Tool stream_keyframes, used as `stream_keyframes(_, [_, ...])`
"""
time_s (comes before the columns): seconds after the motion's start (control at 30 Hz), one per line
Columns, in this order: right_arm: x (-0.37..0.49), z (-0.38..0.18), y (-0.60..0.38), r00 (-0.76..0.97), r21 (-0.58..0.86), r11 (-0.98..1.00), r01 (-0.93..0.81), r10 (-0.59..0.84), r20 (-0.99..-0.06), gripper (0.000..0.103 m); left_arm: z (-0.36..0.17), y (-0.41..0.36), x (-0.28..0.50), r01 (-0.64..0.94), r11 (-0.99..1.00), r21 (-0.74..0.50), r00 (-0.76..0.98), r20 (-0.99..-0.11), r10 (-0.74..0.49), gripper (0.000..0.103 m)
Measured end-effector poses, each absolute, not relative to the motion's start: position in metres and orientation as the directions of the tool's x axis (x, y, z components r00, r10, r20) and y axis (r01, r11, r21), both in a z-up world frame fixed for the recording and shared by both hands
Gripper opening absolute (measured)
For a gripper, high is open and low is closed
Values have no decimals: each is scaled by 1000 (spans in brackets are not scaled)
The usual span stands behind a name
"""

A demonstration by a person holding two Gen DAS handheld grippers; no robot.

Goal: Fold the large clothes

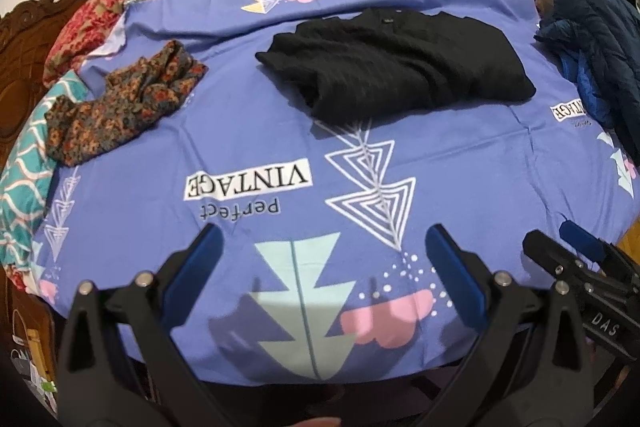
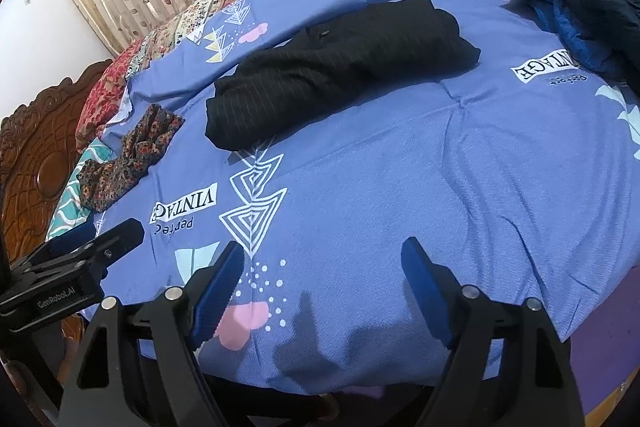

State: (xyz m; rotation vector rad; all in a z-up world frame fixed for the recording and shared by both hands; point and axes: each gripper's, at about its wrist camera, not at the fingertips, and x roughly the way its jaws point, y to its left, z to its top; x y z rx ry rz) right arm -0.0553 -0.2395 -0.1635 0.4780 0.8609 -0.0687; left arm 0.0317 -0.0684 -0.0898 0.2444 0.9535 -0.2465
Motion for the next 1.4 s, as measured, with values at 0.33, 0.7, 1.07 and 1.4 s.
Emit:
stream_keyframes(0.33, [-52,-167,-246,646,390,887,248,148,-749,93,-94,-72,33,302,943,143,550,-833,-50,97])
stream_keyframes(0.7, [-53,-162,-254,661,398,881,256,140,-737,93,-90,-75,30,314,939,138,563,-824,-67,97])
stream_keyframes(1.07, [-52,-150,-265,686,390,882,263,113,-718,93,-81,-84,37,334,933,132,571,-816,-89,97])
stream_keyframes(1.4, [-54,-126,-298,736,379,875,301,40,-676,93,-51,-117,49,377,916,138,607,-784,-132,97])
